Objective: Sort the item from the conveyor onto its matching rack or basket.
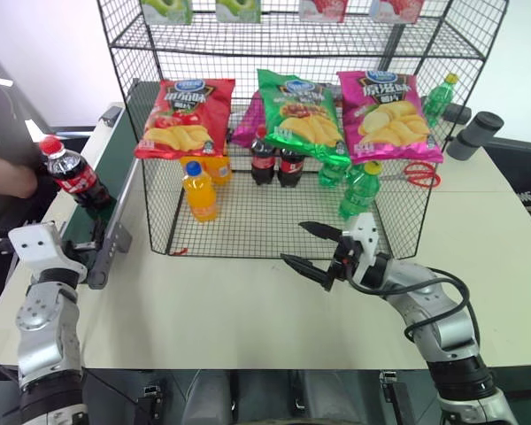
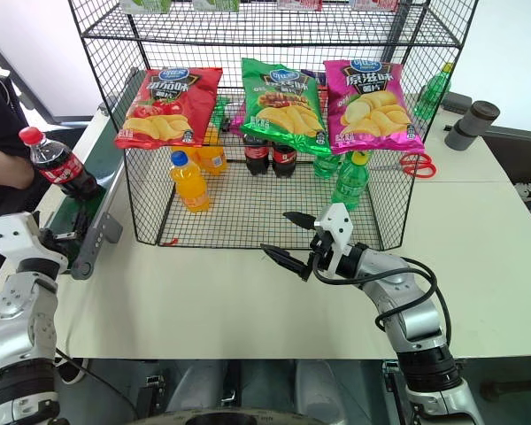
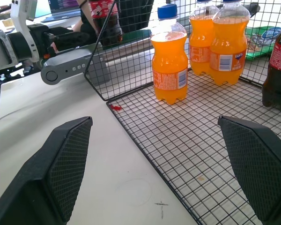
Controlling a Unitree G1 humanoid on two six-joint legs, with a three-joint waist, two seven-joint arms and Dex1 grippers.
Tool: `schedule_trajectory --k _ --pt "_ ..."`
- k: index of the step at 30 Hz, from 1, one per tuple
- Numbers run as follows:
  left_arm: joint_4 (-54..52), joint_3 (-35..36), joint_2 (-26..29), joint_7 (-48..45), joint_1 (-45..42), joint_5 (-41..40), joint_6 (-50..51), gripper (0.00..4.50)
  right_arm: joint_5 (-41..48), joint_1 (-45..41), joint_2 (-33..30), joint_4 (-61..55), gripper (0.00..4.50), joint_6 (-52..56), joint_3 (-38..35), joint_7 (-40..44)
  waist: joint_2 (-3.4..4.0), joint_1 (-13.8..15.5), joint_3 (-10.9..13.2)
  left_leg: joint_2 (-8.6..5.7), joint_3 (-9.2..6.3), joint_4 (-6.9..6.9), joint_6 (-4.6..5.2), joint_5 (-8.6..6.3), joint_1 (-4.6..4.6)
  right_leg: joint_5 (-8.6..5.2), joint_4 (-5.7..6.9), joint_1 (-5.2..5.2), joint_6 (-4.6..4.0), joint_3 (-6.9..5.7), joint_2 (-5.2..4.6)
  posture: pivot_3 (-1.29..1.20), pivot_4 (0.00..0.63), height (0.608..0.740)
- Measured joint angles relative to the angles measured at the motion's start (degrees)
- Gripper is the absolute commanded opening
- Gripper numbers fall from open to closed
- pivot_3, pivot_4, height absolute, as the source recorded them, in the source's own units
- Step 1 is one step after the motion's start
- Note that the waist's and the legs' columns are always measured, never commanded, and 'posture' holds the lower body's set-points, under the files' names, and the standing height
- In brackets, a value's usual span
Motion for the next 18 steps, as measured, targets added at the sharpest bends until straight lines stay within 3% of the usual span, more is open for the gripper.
schedule_trajectory --k 18 --pt "0.0 0.31 0.14 1.1 -0.34 -0.02 -0.69 4.5 0.01 -0.1 0.0 -0.06 4.47 0.05 0.93 -0.52 0.0 -0.03 0.0 0.0 0.0 -0.05 0.0 0.0 -0.03 0.0 -0.05 -0.03 -0.01 -0.01 -0.03 0.0 0.15 0.74"
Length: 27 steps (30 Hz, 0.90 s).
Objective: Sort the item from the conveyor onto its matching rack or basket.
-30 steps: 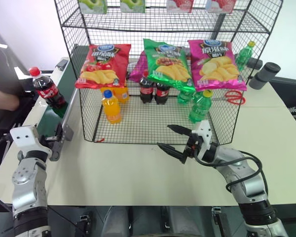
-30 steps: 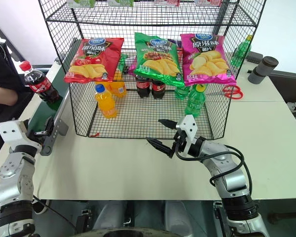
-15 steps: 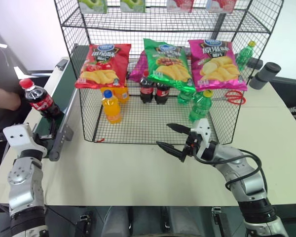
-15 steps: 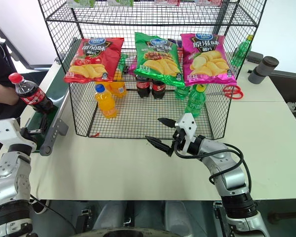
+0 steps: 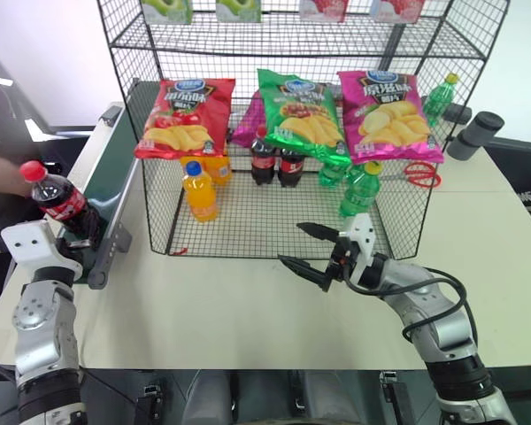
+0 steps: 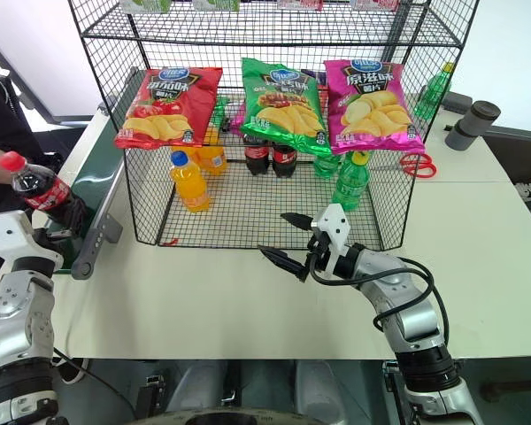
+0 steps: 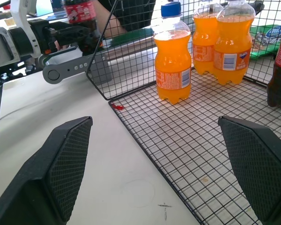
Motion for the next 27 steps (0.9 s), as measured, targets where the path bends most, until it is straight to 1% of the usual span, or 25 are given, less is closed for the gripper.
schedule_trajectory --k 1,4,5,6,7,12,15,18,19,22,24,27 --pt "0.0 0.0 0.01 0.02 0.0 0.0 0.01 4.5 0.0 0.0 0.0 0.0 4.47 0.0 0.0 0.0 0.0 0.01 0.0 0.0 0.0 0.0 0.0 0.0 0.0 0.0 0.0 0.0 0.0 0.0 0.0 0.0 0.15 0.74" --pt "0.0 0.0 0.02 0.02 0.0 -0.05 0.06 3.72 0.01 0.0 0.0 0.0 4.5 0.0 0.0 0.0 0.0 0.01 0.0 0.0 0.0 -0.01 0.0 0.0 0.0 0.0 -0.02 0.0 0.0 0.0 0.0 0.0 0.15 0.74" --pt "0.03 0.11 0.06 0.05 -0.01 -0.07 0.07 3.19 0.02 0.0 -0.01 -0.01 4.5 0.0 0.0 0.0 0.0 0.02 0.0 0.0 0.0 -0.01 0.0 0.0 -0.01 0.0 -0.02 0.0 0.0 -0.01 0.0 0.0 0.15 0.74" --pt "0.03 0.12 0.11 0.04 -0.01 -0.11 0.09 2.95 0.02 -0.03 0.0 -0.01 4.5 0.0 0.0 0.0 0.0 0.02 0.0 0.0 0.0 -0.01 0.0 0.0 0.0 0.0 -0.02 0.0 0.0 -0.01 0.0 0.0 0.15 0.74" --pt "0.03 0.12 0.13 0.03 -0.01 -0.11 0.09 2.83 0.02 -0.05 0.0 -0.01 4.5 0.0 0.0 0.0 0.0 0.03 0.0 0.0 0.0 -0.01 0.0 0.0 -0.01 0.0 -0.02 0.0 0.0 -0.01 0.0 0.0 0.15 0.74" --pt "0.0 0.41 0.67 -0.21 0.2 -0.57 0.18 2.83 0.27 -0.53 -0.01 -0.69 4.5 0.54 0.02 0.08 0.0 0.03 0.0 0.0 0.0 -0.01 0.0 0.0 -0.05 0.0 -0.03 -0.03 0.0 -0.01 -0.01 0.0 0.15 0.74" --pt "-1.38 1.59 1.75 -2.29 0.15 -3.77 1.93 2.83 1.5 -1.88 -0.09 -2.76 4.5 2.29 0.05 0.44 -0.1 -0.09 0.04 0.01 -0.02 -0.02 0.0 0.0 -0.12 0.0 -0.04 -0.11 0.0 -0.03 -0.01 0.0 0.15 0.74" --pt "-7.95 1.83 6.64 -7.71 -0.99 -10.77 7.18 2.83 5.37 -4.5 -0.23 -6.03 4.5 6.55 0.06 0.95 -0.29 -0.07 0.08 0.02 -0.14 -0.02 -0.02 0.01 -0.28 0.01 -0.07 -0.19 -0.02 -0.12 -0.02 0.0 0.15 0.74" --pt "-11.39 2.0 8.84 -9.84 -1.93 -13.69 9.2 2.83 7.22 -5.77 -0.23 -7.38 4.5 8.53 0.05 1.07 -0.29 0.05 0.08 0.02 -0.15 -0.02 -0.03 0.0 -0.31 0.0 -0.12 -0.18 -0.03 -0.15 -0.06 0.0 0.15 0.74" --pt "-20.41 1.96 13.05 -14.92 -2.62 -20.99 14.85 2.83 10.95 -7.95 -0.26 -9.32 4.5 12.95 -0.01 0.69 -0.21 -0.17 0.04 -0.05 -0.13 -0.07 -0.02 -0.02 -0.31 -0.01 -0.41 -0.06 -0.06 -0.15 -0.14 0.0 0.15 0.74" --pt "-25.32 -0.06 15.21 -18.18 -1.51 -26.17 20.45 2.83 13.26 -9.83 0.0 -9.64 4.5 16.31 -0.09 -0.75 -0.14 -0.33 0.07 -0.1 -0.11 -0.1 0.01 -0.03 -0.31 -0.02 -0.46 -0.06 -0.07 -0.15 -0.19 0.0 0.15 0.74" --pt "-29.74 -6.66 16.72 -21.42 -0.16 -31.01 29.3 2.83 16.66 -13.25 0.79 -10.49 4.5 21.12 -0.13 -3.67 -0.11 -0.44 0.09 -0.08 -0.11 -0.16 0.01 -0.03 -0.32 -0.01 -0.42 -0.13 -0.06 -0.17 -0.18 0.0 0.15 0.74"
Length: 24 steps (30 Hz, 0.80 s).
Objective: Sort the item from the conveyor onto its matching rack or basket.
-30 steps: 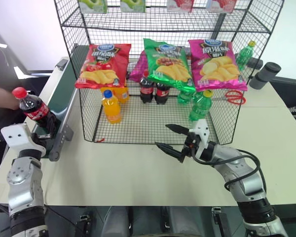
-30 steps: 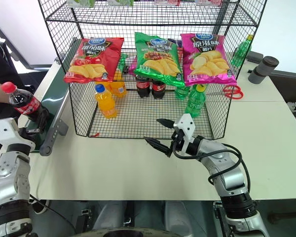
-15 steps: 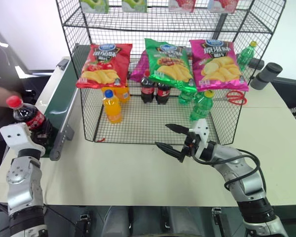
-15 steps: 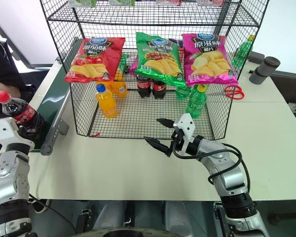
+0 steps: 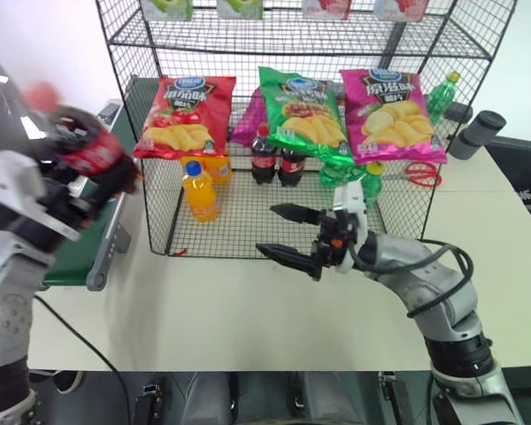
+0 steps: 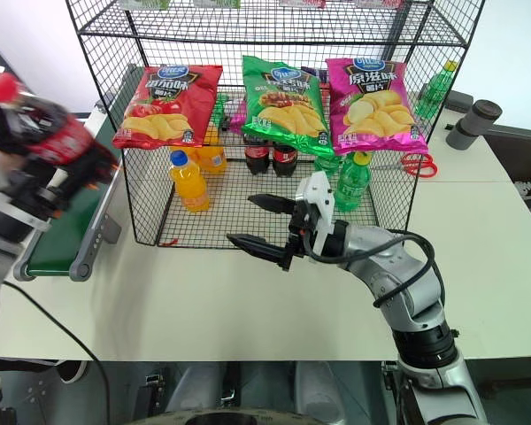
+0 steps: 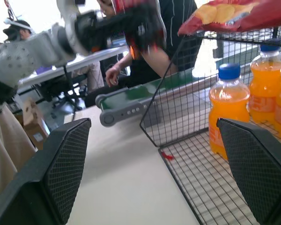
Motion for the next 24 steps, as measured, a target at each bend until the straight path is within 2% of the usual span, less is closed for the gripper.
schedule_trajectory --k 5,13,22,24 --pt "-1.98 -9.69 -0.79 -3.23 -1.49 0.05 4.47 2.83 2.33 -4.11 3.51 -0.29 4.5 4.98 0.59 -4.9 0.02 0.1 0.01 0.04 -0.01 -0.02 -0.02 0.02 0.0 -0.01 0.08 -0.05 -0.01 -0.01 0.11 0.0 0.15 0.74" --pt "-1.71 -19.13 -1.77 -8.39 -4.9 6.93 4.26 2.83 0.39 -5.26 8.26 1.79 4.5 6.4 2.97 -10.94 0.02 0.23 0.01 -0.01 0.03 0.04 0.0 0.03 -0.08 0.02 0.06 -0.07 0.03 0.0 0.15 0.0 0.15 0.74" --pt "-0.31 -22.85 -3.22 -12.98 -7.84 12.2 2.98 2.83 -1.26 -5.29 8.33 3.89 4.5 8.41 4.58 -11.58 0.02 0.31 0.01 0.0 0.02 0.12 0.02 0.03 -0.12 0.03 0.11 -0.08 0.06 -0.02 0.27 0.0 0.15 0.74" --pt "0.05 -23.46 -4.05 -13.44 -8.29 12.84 2.93 2.83 -1.3 -5.29 8.39 4.29 3.96 8.88 4.63 -11.55 0.02 0.33 0.01 0.0 0.02 0.13 0.03 0.03 -0.13 0.03 0.1 -0.08 0.07 -0.02 0.29 0.0 0.15 0.74"
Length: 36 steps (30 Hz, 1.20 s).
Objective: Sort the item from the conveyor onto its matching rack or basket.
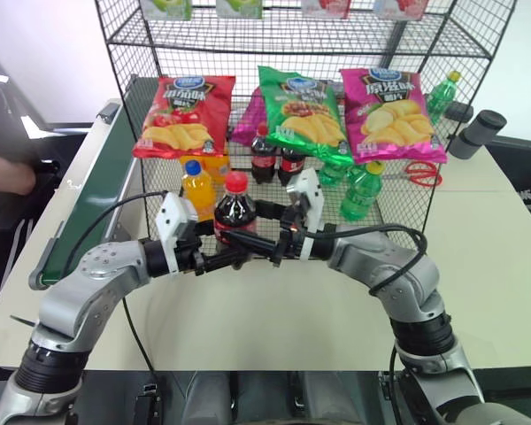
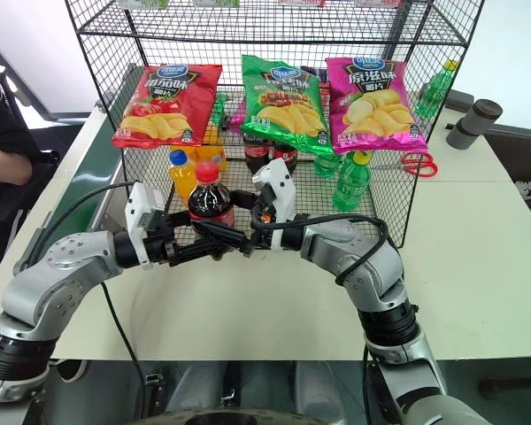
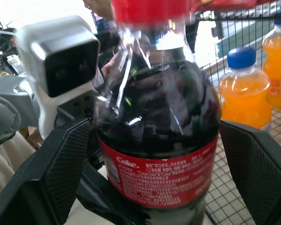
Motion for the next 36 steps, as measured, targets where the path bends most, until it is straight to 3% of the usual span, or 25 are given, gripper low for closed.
schedule_trajectory --k 2,3,9,11,13,19,26,36 --pt "0.13 -0.02 -0.38 -0.12 -0.02 0.18 0.01 2.83 -0.12 0.01 -0.05 0.2 3.13 0.11 0.0 0.08 0.0 -0.05 0.0 0.0 0.0 0.01 0.0 0.0 -0.02 0.0 0.01 -0.02 0.01 0.0 0.02 0.0 0.15 0.74" --pt "0.15 -0.03 -0.48 -0.16 -0.02 0.25 0.01 2.83 -0.11 0.01 -0.03 0.2 2.96 0.14 -0.04 0.1 0.0 -0.04 0.0 0.01 -0.01 0.01 0.0 0.0 -0.02 0.0 0.01 -0.02 0.01 0.0 0.03 0.0 0.15 0.74" --pt "0.16 -0.03 -0.63 -0.64 0.01 0.89 0.01 2.83 0.04 0.06 0.31 0.14 2.96 0.74 -0.25 0.1 0.0 -0.01 0.0 0.02 -0.01 0.03 0.0 0.0 -0.02 0.0 0.05 -0.02 0.01 0.0 0.05 0.0 0.15 0.74" --pt "0.2 0.06 -0.73 -0.71 0.02 0.79 0.25 3.89 0.04 0.09 0.33 0.12 2.96 0.8 -0.26 0.11 0.0 -0.01 0.0 0.02 -0.02 0.04 0.01 0.0 -0.02 0.0 0.05 -0.02 0.01 -0.01 0.06 0.0 0.15 0.74" --pt "0.19 0.4 -0.75 -1.22 0.02 0.13 0.28 4.39 0.02 0.2 0.38 0.12 2.96 1.16 -0.15 0.1 0.0 -0.02 0.0 0.02 -0.02 0.04 0.0 0.0 -0.02 0.0 0.06 -0.02 0.01 -0.01 0.07 0.0 0.15 0.74" --pt "-0.06 2.04 -0.07 -1.17 3.28 1.4 -1.0 4.39 -2.37 0.41 0.93 0.93 2.96 -1.59 -0.38 -0.62 0.0 -0.11 0.0 0.05 -0.02 0.04 0.0 0.0 -0.02 0.0 0.09 -0.04 0.02 0.0 0.1 0.0 0.15 0.74" --pt "0.69 9.08 2.26 -0.31 13.39 4.68 -5.26 4.39 -14.77 2.13 -1.49 7.66 2.96 -15.18 -0.99 -2.61 0.0 0.23 0.0 0.03 0.0 0.04 0.0 0.0 -0.02 0.0 0.08 -0.06 0.01 0.0 0.06 0.0 0.15 0.74" --pt "2.37 9.71 -2.37 3.8 13.91 8.2 -9.63 4.39 -27.97 3.9 7.1 34.27 2.96 -41.73 -2.07 -7.94 0.01 -0.21 0.0 0.05 0.05 0.05 -0.01 0.0 0.03 0.0 0.2 -0.07 0.01 0.06 0.09 0.0 0.15 0.74"
